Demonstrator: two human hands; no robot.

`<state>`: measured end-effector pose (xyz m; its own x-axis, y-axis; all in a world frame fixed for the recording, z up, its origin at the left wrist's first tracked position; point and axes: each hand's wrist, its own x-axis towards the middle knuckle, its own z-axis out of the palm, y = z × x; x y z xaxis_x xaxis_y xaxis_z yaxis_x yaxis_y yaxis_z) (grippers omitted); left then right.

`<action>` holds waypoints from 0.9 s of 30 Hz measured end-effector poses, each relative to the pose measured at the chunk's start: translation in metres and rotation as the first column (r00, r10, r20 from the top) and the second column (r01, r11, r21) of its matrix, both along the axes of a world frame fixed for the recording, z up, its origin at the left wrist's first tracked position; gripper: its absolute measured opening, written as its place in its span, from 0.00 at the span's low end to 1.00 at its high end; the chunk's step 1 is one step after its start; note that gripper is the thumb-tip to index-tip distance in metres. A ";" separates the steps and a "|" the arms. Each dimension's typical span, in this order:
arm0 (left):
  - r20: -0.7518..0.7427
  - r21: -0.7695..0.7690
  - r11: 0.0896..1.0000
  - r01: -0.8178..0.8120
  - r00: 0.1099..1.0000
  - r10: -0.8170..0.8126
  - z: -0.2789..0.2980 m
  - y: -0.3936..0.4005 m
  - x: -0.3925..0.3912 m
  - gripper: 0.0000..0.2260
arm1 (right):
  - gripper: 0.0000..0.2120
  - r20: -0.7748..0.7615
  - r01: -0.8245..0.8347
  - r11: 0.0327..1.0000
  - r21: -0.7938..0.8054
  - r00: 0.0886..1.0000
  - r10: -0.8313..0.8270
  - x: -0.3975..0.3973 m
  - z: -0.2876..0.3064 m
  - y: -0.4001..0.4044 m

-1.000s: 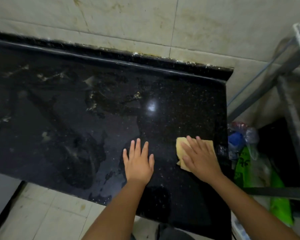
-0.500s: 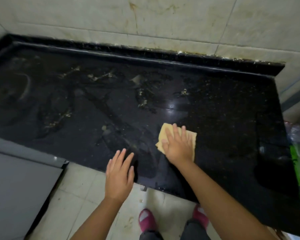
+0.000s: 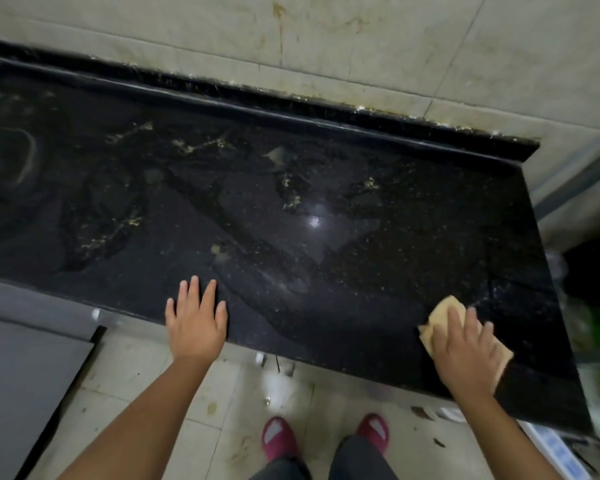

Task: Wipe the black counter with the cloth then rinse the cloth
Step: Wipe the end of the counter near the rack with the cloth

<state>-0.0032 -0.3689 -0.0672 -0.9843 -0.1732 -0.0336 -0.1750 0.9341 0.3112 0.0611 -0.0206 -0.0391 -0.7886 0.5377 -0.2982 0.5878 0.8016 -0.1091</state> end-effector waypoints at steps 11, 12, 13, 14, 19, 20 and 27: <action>-0.065 0.024 1.000 -0.018 0.998 0.020 -0.004 0.001 0.004 0.22 | 0.31 -0.003 -0.539 0.840 -0.056 0.842 0.540 -0.037 -0.007 -0.178; -0.067 0.027 0.999 -0.020 0.997 0.022 -0.003 0.002 0.004 0.22 | 0.27 -0.005 -0.545 0.836 -0.056 0.838 0.546 -0.029 -0.008 -0.176; -0.068 0.029 0.999 -0.024 0.997 0.026 -0.002 0.002 0.003 0.22 | 0.24 0.015 -0.546 0.836 -0.062 0.837 0.548 -0.020 -0.009 -0.167; -0.068 0.027 0.999 -0.025 0.997 0.027 -0.001 0.002 0.003 0.22 | 0.23 0.041 -0.539 0.840 -0.061 0.839 0.542 -0.011 -0.011 -0.153; -0.054 0.016 1.000 -0.023 0.998 0.024 -0.002 0.001 0.004 0.22 | 0.22 -0.034 -0.302 0.951 0.060 0.952 0.305 0.009 -0.012 -0.049; -0.052 0.016 1.000 -0.022 0.998 0.023 -0.002 0.001 0.004 0.22 | 0.22 -0.022 -0.224 0.973 0.051 0.974 0.225 0.003 -0.008 -0.033; -0.041 0.013 1.000 -0.018 0.999 0.019 -0.003 -0.001 0.000 0.26 | 0.24 -0.020 -0.013 0.998 -0.068 1.000 0.011 -0.105 0.000 -0.069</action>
<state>-0.0027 -0.3703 -0.0703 -0.9815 -0.1914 0.0043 -0.1793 0.9268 0.3299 -0.0438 -0.0894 -0.0394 -0.8012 0.5069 -0.3181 0.5752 0.7989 -0.1757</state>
